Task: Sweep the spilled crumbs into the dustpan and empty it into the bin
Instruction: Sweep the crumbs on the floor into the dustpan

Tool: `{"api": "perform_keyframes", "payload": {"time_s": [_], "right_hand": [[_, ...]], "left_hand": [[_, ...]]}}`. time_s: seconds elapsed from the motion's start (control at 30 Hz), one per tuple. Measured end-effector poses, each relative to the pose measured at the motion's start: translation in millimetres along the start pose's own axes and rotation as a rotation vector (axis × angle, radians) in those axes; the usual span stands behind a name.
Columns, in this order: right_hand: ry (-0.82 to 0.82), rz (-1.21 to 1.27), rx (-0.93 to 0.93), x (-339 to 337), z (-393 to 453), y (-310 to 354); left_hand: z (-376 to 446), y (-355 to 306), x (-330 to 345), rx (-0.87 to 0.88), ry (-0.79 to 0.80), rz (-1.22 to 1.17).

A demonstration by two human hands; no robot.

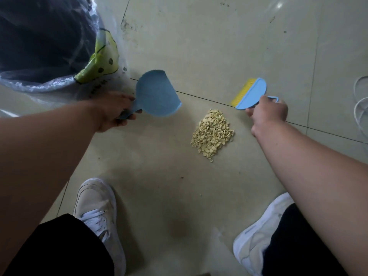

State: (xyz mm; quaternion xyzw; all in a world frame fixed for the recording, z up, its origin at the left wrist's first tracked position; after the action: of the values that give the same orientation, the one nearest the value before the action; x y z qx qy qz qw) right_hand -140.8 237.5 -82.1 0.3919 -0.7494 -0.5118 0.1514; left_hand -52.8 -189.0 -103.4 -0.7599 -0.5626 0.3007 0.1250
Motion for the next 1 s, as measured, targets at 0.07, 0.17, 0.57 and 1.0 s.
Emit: {"api": "perform_keyframes", "payload": {"time_s": [0.07,0.17,0.57,1.0], "right_hand": [[0.062,-0.195,-0.193,2,11,14],[0.230,-0.486,-0.368,1,15,15],[0.374,-0.666,-0.389,-9,-1,-29],[0.428,-0.890,-0.517,-5,-13,-36]], "left_hand": [[1,6,0,-0.022,-0.025,0.059],[6,6,8,-0.019,-0.019,0.102],[22,1,34,0.060,-0.032,0.376],[37,-47,31,0.373,-0.189,1.224]]}}
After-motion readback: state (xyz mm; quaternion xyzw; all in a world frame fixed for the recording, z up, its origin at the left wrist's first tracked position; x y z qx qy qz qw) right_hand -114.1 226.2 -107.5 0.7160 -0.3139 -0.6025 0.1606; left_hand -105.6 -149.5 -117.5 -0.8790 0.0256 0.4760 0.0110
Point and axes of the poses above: each hand's wrist, its own z-axis towards the middle knuckle, its own x-axis out of the palm, y = z × x, the point moved 6 cm from there along z, towards the middle knuckle, and after that the axes turned 15 degrees about z, right-handed, at the moved point
